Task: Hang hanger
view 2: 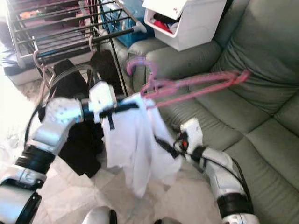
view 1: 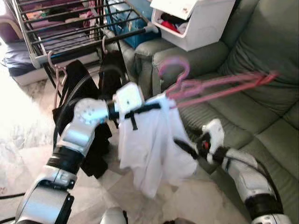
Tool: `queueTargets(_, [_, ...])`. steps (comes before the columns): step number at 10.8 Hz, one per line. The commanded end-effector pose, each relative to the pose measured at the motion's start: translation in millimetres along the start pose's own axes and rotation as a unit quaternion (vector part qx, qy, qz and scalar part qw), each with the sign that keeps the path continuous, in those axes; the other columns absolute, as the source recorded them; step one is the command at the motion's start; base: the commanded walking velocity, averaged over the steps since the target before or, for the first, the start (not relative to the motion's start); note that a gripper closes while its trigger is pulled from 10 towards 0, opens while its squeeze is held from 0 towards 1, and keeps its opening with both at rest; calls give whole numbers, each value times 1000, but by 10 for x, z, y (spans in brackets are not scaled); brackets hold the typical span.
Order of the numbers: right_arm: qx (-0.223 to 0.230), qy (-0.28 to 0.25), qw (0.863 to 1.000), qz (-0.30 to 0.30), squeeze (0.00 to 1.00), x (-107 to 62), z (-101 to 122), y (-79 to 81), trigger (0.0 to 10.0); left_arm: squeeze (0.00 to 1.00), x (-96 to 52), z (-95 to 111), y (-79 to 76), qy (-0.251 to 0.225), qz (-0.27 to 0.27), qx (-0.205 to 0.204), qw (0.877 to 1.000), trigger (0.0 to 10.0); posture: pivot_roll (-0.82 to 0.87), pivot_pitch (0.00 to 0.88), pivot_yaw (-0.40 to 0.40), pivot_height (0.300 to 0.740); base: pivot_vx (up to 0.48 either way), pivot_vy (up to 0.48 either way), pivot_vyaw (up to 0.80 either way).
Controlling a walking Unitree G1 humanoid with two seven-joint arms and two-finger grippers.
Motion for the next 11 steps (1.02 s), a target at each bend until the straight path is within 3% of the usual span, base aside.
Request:
queueTargets(1, [6, 66, 998, -24, 0, -82, -254, -92, 10000, 0, -62, 183, 208, -22, 22, 27, 999, 0, -50, 0, -14, 740, 0, 0, 0])
queueTargets(2, [11, 104, 993, -46, 0, -195, -411, -180, 4549, 0, -108, 195, 271, -20, 29, 30, 999, 0, -51, 0, -17, 740, 0, 0, 0])
queueTargets(3, [33, 111, 990, -80, 0, -288, -454, -298, 0, 0, -155, 199, 314, -16, 32, 34, 999, 0, -53, 0, -18, 740, 0, 0, 0])
queueTargets(4, [47, 113, 986, -111, 0, -359, -474, -404, 0, 0, -194, 221, 356, -16, 38, 32, 999, 0, -57, 0, -20, 740, 0, 0, 0])
queueTargets(5, [71, 116, 973, -187, 0, -523, -504, -638, 0, 0, -302, 187, 439, 2, 53, 36, 998, 0, -60, 0, -26, 740, 0, 0, 0])
queueTargets(7, [94, 81, 944, -306, 0, -818, -418, -982, 0, 0, -513, -49, 384, 44, 55, 9, 997, 0, -62, 0, -28, 740, 0, 0, 0])
queueTargets(8, [108, 23, 918, -382, 0, -1030, -216, -1213, 0, 0, -783, -349, 213, 94, 49, -37, 994, 0, -78, 0, -15, 740, 0, 0, 0])
queueTargets(10, [99, -80, 877, -464, 0, -1321, 265, -1477, 0, 0, -1205, -718, -137, 169, 38, -103, 980, 0, -71, 0, -20, 740, 0, 0, 0])
queueTargets(11, [85, -115, 870, -472, 0, -1327, 523, -1522, 0, 0, -1308, -836, -354, 190, 17, -134, 972, 0, -66, 0, -25, 740, 0, 0, 0])
Point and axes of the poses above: a point about 5 cm out from each wrist's last joint towards the gripper, its own x axis pointing out of the wrist towards the gripper, its own z axis along the axis of the wrist's last joint, y = z × x, the point moved 3 cm from there along x, pointing out of the wrist towards the gripper, and after that the axes turned 12 degrees about x, right-handed, at the moved point
